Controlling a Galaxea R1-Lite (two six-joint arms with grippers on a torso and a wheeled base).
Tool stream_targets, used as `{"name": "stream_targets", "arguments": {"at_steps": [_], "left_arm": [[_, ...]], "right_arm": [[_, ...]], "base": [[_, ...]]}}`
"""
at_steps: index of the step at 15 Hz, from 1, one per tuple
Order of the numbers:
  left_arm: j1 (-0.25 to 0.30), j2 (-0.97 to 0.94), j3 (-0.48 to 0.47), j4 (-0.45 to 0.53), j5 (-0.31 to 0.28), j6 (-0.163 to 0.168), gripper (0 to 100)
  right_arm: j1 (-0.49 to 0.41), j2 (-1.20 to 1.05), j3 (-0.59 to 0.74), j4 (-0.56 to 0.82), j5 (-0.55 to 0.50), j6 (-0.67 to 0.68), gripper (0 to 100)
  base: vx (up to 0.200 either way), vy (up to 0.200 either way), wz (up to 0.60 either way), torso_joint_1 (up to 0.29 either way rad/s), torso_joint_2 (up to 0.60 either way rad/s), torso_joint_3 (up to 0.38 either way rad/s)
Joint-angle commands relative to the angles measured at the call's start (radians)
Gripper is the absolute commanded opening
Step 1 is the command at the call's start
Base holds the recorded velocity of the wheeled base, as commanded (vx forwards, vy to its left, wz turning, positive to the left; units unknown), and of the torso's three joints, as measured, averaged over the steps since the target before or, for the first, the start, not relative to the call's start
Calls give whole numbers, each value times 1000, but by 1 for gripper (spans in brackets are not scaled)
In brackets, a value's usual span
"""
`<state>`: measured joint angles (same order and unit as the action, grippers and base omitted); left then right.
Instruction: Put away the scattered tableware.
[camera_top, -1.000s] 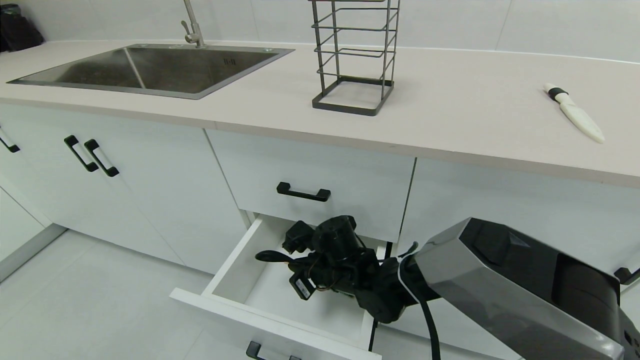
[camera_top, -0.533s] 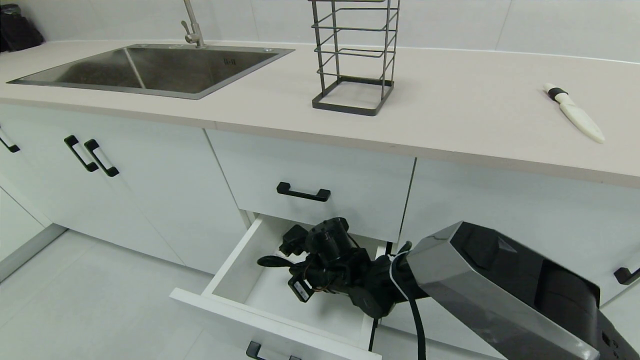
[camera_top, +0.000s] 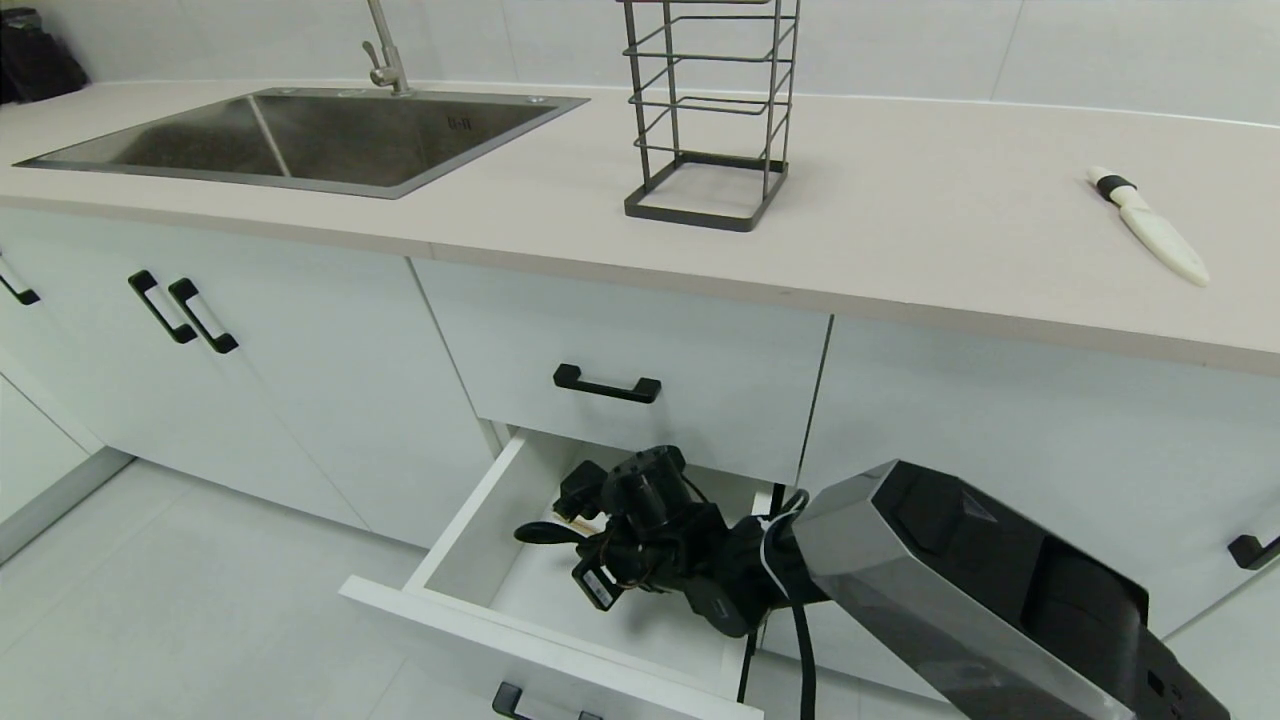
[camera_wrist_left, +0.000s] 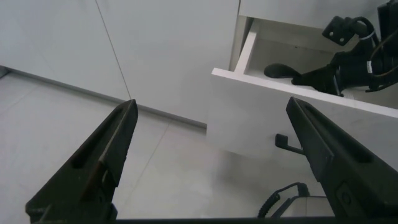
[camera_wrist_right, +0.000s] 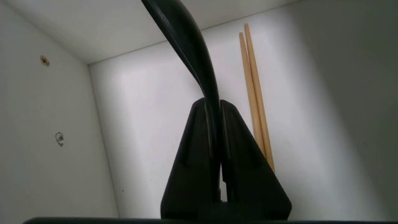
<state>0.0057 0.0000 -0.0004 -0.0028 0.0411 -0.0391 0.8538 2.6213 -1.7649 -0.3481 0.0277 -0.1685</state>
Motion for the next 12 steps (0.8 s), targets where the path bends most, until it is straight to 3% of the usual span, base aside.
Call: {"name": "stream_targets", "arguments": {"at_steps": [1,12], "left_arm": [[0,2,0,0,0,-1,100],[0,2,0,0,0,-1,100]], "right_arm": [[1,28,-13,0,-6,0,0],[5,86,-93,4,-32,1,0]], "base": [[0,0,0,0,0,0],[0,0,0,0,0,0]]}}
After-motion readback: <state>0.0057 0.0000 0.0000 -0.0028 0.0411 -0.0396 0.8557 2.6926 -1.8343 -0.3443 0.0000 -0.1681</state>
